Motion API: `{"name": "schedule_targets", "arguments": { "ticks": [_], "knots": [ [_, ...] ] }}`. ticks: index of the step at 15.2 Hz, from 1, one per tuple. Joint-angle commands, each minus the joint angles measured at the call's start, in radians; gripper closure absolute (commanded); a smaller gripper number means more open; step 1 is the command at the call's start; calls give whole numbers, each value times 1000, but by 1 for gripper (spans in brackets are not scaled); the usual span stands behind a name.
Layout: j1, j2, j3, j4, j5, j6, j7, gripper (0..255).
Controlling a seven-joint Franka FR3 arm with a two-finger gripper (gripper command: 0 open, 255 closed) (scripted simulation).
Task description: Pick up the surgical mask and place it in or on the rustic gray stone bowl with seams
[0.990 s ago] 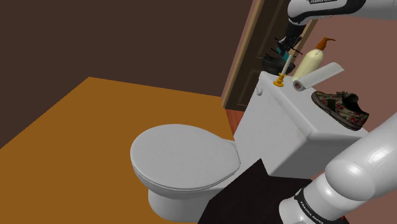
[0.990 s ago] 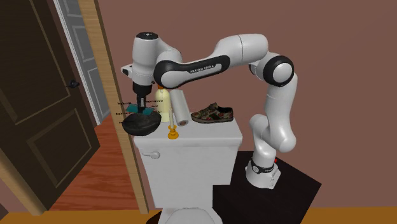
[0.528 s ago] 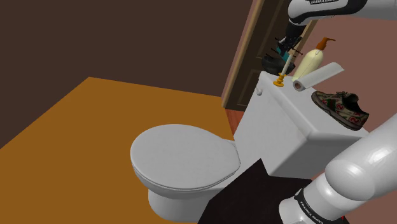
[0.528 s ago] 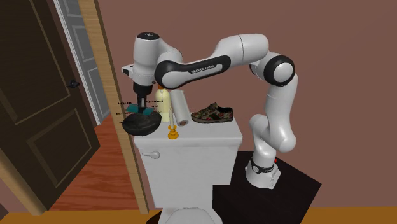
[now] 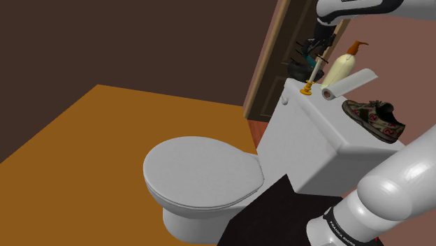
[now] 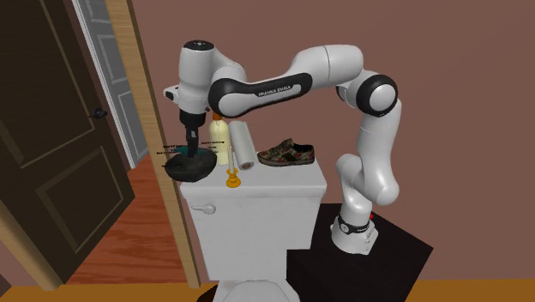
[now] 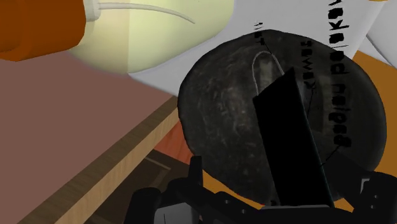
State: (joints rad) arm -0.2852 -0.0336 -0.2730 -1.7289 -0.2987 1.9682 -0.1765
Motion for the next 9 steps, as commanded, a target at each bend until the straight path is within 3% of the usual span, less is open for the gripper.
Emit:
{"name": "schedule_targets", "arguments": {
  "ticks": [1,9],
  "knots": [
    [6,-14,7,38,-1,-55,-3,0],
    [9,-18,11,58,-1,-80,-3,0]
  ]
}}
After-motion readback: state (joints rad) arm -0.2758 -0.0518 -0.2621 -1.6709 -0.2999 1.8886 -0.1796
